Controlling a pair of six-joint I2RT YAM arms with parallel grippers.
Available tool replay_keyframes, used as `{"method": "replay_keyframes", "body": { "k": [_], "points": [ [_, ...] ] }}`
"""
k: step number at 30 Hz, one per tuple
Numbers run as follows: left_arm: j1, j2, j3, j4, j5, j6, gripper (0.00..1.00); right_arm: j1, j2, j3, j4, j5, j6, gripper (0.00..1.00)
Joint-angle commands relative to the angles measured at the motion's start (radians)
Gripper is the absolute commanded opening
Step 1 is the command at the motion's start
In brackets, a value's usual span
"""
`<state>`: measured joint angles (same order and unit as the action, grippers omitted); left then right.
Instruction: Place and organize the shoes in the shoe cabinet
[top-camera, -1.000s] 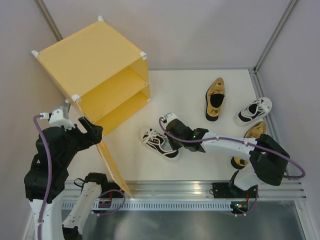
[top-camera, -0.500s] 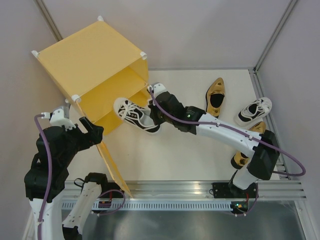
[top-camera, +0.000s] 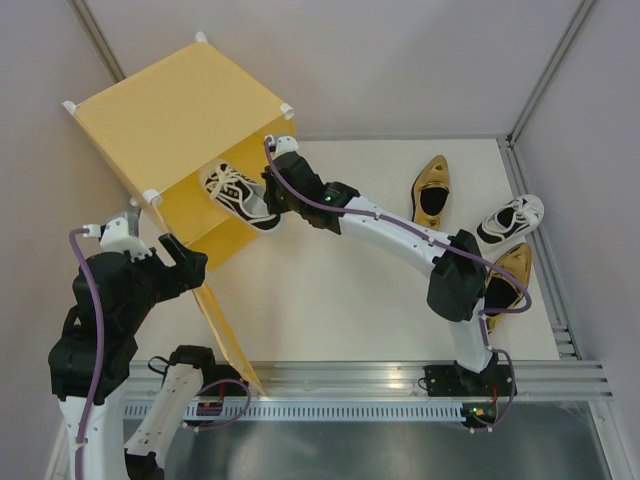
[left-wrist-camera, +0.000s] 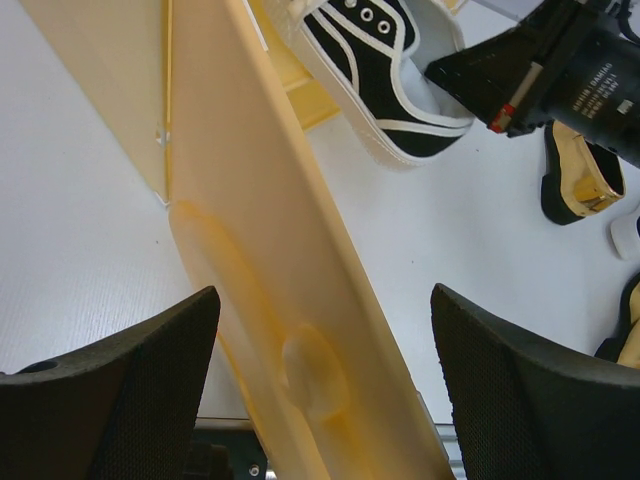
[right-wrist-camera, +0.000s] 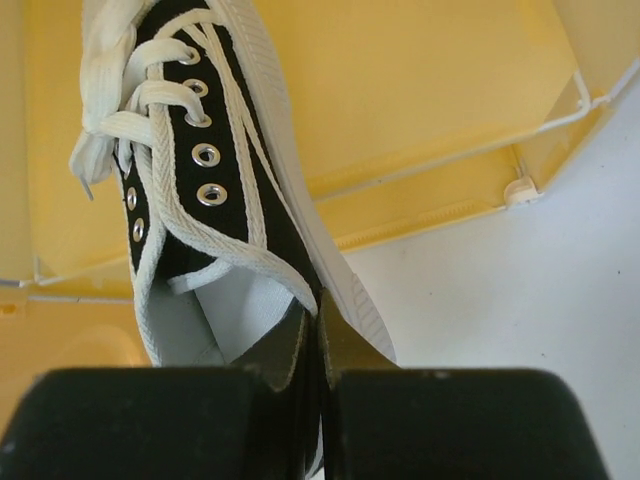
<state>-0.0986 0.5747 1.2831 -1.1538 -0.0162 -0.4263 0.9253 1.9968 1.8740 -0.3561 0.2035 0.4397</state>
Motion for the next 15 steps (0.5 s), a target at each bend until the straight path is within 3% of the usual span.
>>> {"method": "replay_keyframes", "body": {
  "k": [1, 10, 15],
  "points": [
    [0.0, 0.017, 0.028, -0.017, 0.012, -0.014, 0.89, -0.002, 0.06, 0.147, 0.124, -0.002, 0.085, 0.01],
    [0.0, 0.008, 0.03, -0.023, 0.012, -0.019, 0.88, -0.003, 0.166, 0.215, 0.242, -0.07, 0.172, 0.01],
    [0.0, 0.004, 0.033, -0.023, 0.033, -0.026, 0.88, 0.0, 0.186, 0.243, 0.264, -0.105, 0.192, 0.09]
  ]
}}
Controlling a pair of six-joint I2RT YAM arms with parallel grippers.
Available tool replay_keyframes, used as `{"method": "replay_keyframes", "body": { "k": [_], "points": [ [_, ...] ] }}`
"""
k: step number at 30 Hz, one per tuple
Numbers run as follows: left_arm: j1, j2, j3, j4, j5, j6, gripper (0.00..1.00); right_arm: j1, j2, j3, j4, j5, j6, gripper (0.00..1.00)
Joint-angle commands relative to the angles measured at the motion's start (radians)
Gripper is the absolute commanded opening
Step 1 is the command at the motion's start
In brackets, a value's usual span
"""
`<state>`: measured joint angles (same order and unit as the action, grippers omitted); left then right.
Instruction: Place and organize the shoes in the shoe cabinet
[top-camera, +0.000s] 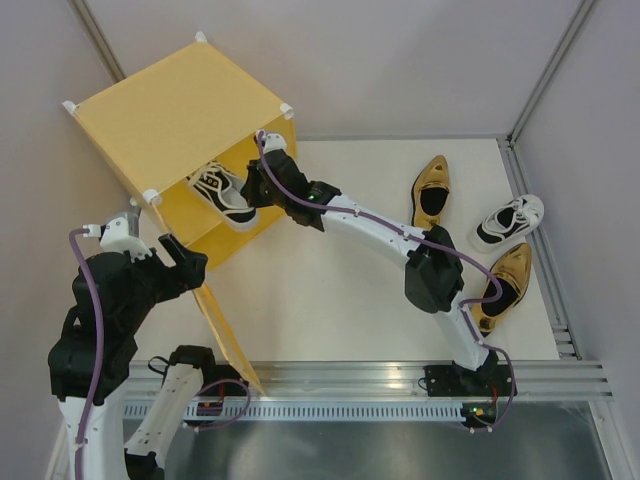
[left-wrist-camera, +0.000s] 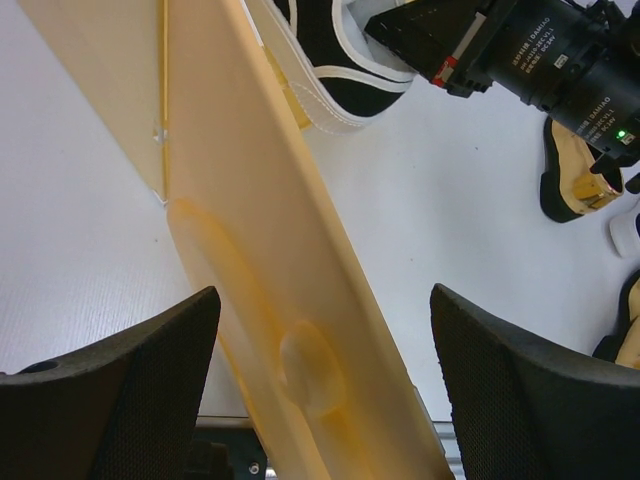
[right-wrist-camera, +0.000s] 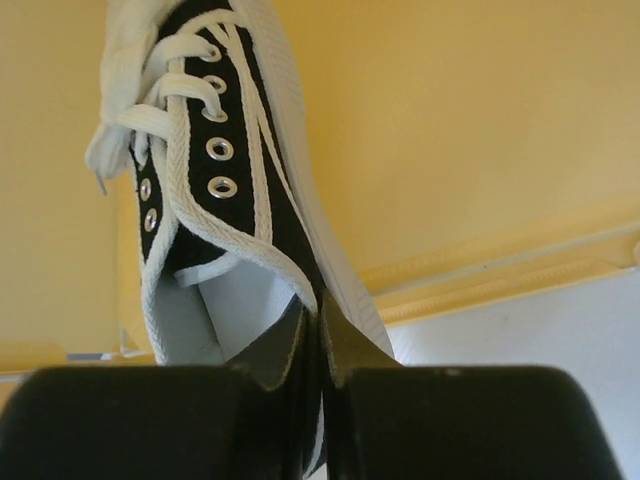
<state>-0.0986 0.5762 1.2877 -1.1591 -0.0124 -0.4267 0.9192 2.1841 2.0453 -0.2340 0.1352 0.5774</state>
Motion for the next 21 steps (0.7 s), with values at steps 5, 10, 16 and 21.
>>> {"method": "replay_keyframes", "body": {
  "k": [5, 10, 16, 21],
  "points": [
    [0.0, -0.001, 0.032, -0.019, 0.029, -0.029, 0.88, 0.004, 0.012, 0.076, 0.168, -0.051, 0.078, 0.29],
    [-0.001, -0.002, 0.039, -0.028, 0.028, -0.027, 0.88, 0.004, 0.009, 0.082, 0.165, -0.075, 0.079, 0.48],
    [0.0, -0.001, 0.045, -0.03, 0.02, -0.024, 0.88, 0.006, -0.068, 0.018, 0.167, -0.121, 0.027, 0.62],
    [0.0, -0.001, 0.038, -0.031, 0.019, -0.024, 0.88, 0.001, -0.174, -0.153, 0.225, -0.221, -0.054, 0.81]
  ]
}}
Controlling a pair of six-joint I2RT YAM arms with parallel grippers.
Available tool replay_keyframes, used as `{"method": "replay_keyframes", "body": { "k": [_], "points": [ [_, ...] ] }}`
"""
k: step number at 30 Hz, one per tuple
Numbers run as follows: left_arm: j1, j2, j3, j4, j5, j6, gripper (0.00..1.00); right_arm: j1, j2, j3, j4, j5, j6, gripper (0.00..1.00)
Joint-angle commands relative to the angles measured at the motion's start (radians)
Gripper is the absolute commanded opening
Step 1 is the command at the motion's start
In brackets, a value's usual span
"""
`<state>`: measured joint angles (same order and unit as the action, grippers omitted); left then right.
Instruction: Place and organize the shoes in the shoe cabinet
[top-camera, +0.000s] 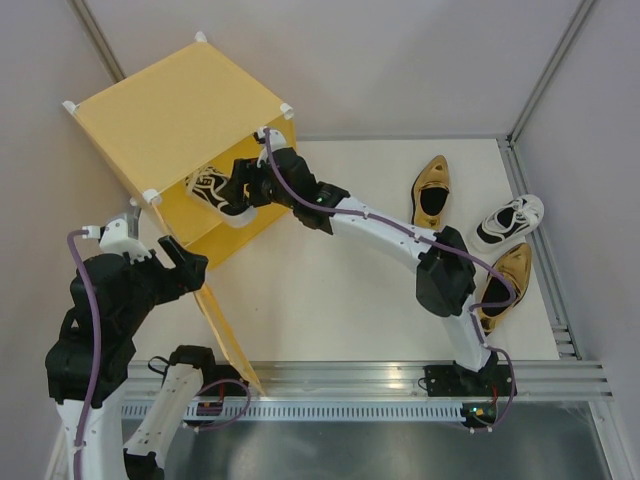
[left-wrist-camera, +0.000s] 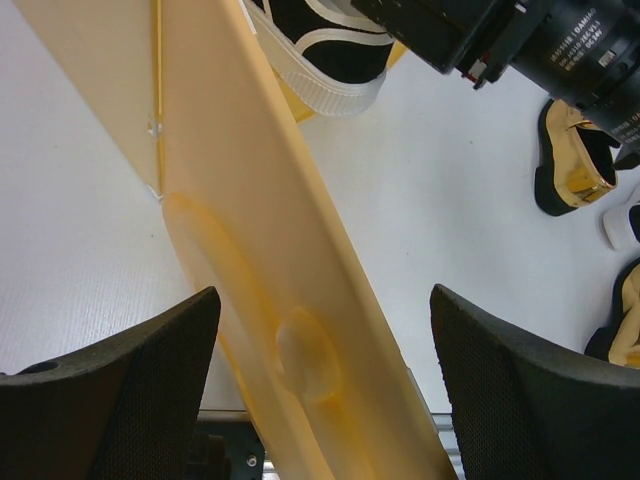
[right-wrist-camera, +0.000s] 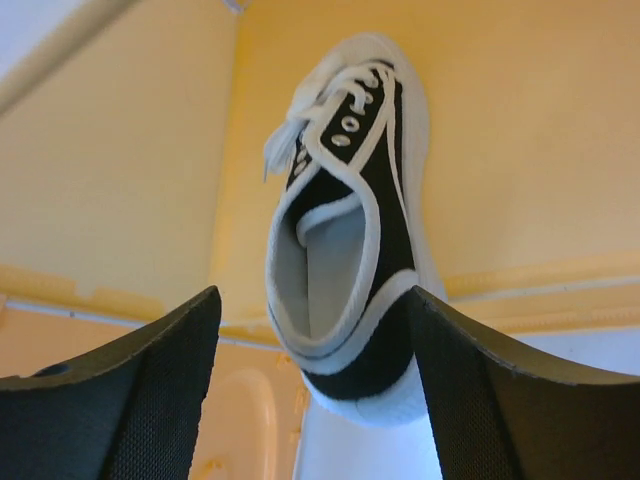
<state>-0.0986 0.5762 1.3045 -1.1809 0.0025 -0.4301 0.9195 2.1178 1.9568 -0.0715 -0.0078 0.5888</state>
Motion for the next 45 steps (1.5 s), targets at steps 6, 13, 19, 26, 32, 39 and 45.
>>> {"method": "replay_keyframes", "body": {
  "k": [6, 13, 19, 26, 32, 39, 45],
  "points": [
    [0.0, 0.004, 0.036, -0.01, 0.002, -0.019, 0.89, 0.001, -0.212, -0.202, 0.137, -0.122, -0.216, 0.9],
    [0.0, 0.004, 0.036, -0.011, 0.001, -0.022, 0.88, 0.001, -0.239, -0.415, 0.289, -0.097, -0.36, 0.98],
    [0.0, 0.008, 0.024, -0.013, 0.001, -0.03, 0.89, 0.001, -0.222, -0.499, 0.443, -0.093, -0.454, 0.98],
    [0.0, 0.004, 0.016, -0.014, -0.024, -0.027, 0.89, 0.001, -0.177, -0.507, 0.532, -0.129, -0.501, 0.98],
    [0.0, 0.005, 0.016, -0.017, -0.024, -0.029, 0.88, 0.001, -0.142, -0.478, 0.536, -0.138, -0.503, 0.98],
    [0.0, 0.013, 0.016, -0.02, -0.022, -0.024, 0.89, 0.001, -0.088, -0.438, 0.539, -0.161, -0.488, 0.98],
    [0.0, 0.014, 0.03, -0.034, -0.021, -0.021, 0.89, 0.004, -0.047, -0.391, 0.538, -0.189, -0.486, 0.86]
  ]
}}
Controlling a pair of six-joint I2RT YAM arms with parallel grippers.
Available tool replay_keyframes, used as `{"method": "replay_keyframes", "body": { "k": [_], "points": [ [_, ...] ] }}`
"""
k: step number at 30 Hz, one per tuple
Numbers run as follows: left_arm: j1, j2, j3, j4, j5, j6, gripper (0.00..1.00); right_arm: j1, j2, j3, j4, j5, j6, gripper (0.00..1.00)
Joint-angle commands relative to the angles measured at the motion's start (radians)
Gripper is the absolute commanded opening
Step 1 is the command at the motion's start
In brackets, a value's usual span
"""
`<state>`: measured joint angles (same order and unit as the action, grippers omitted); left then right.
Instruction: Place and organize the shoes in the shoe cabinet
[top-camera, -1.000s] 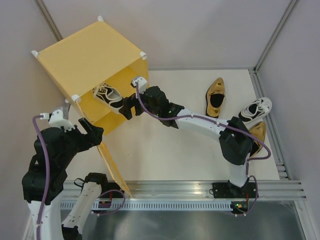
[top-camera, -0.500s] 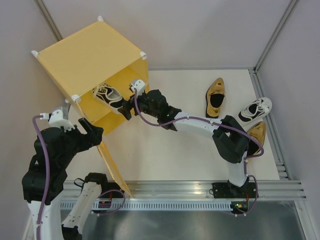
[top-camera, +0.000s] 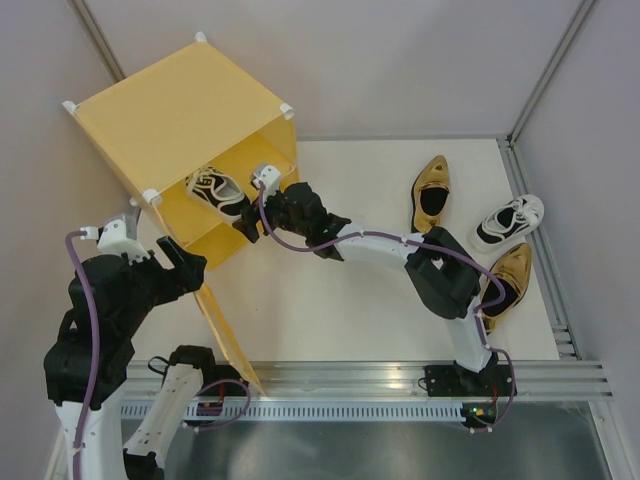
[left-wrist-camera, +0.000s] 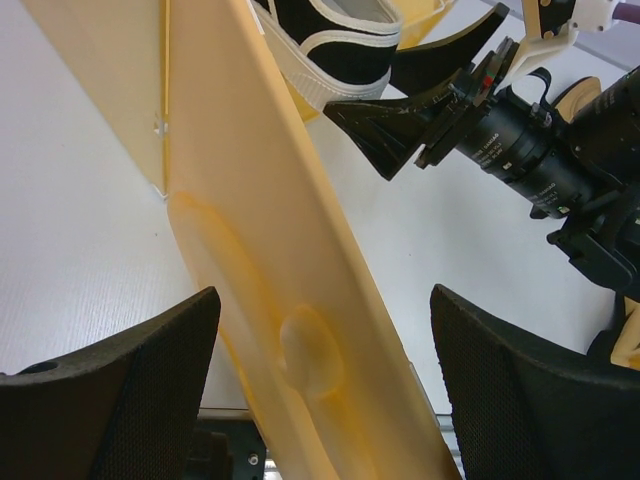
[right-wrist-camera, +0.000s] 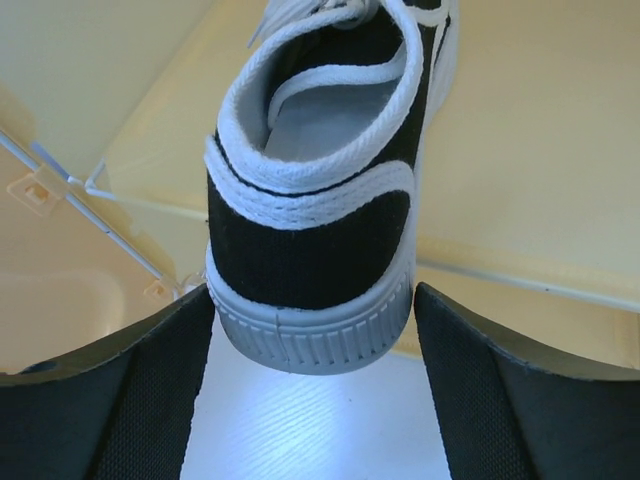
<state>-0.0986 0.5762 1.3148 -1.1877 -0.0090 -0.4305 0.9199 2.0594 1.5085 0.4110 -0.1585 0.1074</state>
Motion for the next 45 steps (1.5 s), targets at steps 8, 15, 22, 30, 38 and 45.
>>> {"method": "replay_keyframes", "body": {
  "k": [8, 15, 22, 30, 38, 45],
  "points": [
    [-0.001, 0.019, 0.03, -0.03, -0.006, -0.019, 0.89, 0.007, 0.059, 0.127, 0.055, -0.082, 0.006, 0.37],
    [0.0, 0.036, 0.047, -0.03, -0.006, -0.02, 0.88, 0.019, 0.096, 0.193, 0.055, -0.084, 0.023, 0.15],
    [0.0, 0.048, 0.05, -0.03, -0.003, -0.02, 0.88, 0.059, 0.128, 0.254, 0.074, 0.006, 0.055, 0.11],
    [0.0, 0.048, 0.054, -0.027, -0.002, -0.024, 0.88, 0.097, 0.18, 0.311, 0.081, 0.103, 0.086, 0.04],
    [0.0, 0.051, 0.055, -0.023, -0.002, -0.021, 0.88, 0.119, 0.223, 0.314, 0.124, 0.241, 0.12, 0.01],
    [0.0, 0.053, 0.06, -0.02, 0.004, -0.014, 0.89, 0.131, 0.255, 0.329, 0.149, 0.312, 0.135, 0.01]
  ]
}}
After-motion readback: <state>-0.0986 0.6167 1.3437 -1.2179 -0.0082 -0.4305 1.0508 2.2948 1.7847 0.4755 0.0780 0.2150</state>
